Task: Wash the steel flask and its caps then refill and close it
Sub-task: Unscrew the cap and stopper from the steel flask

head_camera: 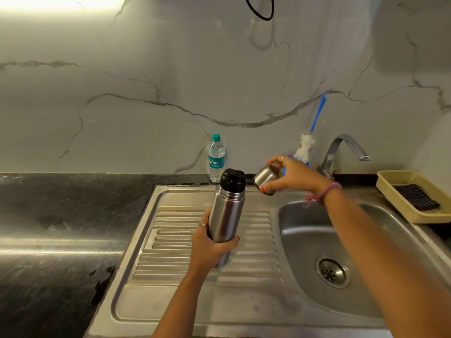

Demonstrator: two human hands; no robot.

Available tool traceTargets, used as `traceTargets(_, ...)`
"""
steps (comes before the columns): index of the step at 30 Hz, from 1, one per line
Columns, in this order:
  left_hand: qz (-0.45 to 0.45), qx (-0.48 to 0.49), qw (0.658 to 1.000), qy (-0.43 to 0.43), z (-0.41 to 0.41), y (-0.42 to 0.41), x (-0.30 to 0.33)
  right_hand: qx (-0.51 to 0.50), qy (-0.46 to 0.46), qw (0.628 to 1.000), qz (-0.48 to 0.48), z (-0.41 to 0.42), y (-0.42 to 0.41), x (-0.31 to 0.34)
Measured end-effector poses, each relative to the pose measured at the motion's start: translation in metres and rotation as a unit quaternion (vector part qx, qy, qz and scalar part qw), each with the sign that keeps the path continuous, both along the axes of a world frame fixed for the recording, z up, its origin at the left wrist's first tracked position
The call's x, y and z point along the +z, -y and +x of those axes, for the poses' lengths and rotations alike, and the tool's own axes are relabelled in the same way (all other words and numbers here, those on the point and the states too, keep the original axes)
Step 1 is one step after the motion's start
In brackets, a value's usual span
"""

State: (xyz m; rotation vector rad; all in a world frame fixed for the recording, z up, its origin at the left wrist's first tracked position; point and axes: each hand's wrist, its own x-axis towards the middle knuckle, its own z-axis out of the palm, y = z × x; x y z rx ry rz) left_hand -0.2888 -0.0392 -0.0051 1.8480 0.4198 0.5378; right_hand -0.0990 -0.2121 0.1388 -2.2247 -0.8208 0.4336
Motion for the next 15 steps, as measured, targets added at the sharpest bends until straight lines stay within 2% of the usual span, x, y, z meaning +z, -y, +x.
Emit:
traceTargets(8,-0.014,0.013,1.000,-0.011,-0.005,-0.009,-0.005,-0.001,0.034,0.989,-0.144,-0.001,-0.024,-0.124)
traceTargets(15,-0.021,0.017,1.000,-0.015,-0.006,-0.015,-0.009,0.026,0.062,0.981,-0.183,-0.003,-0.042,-0.156)
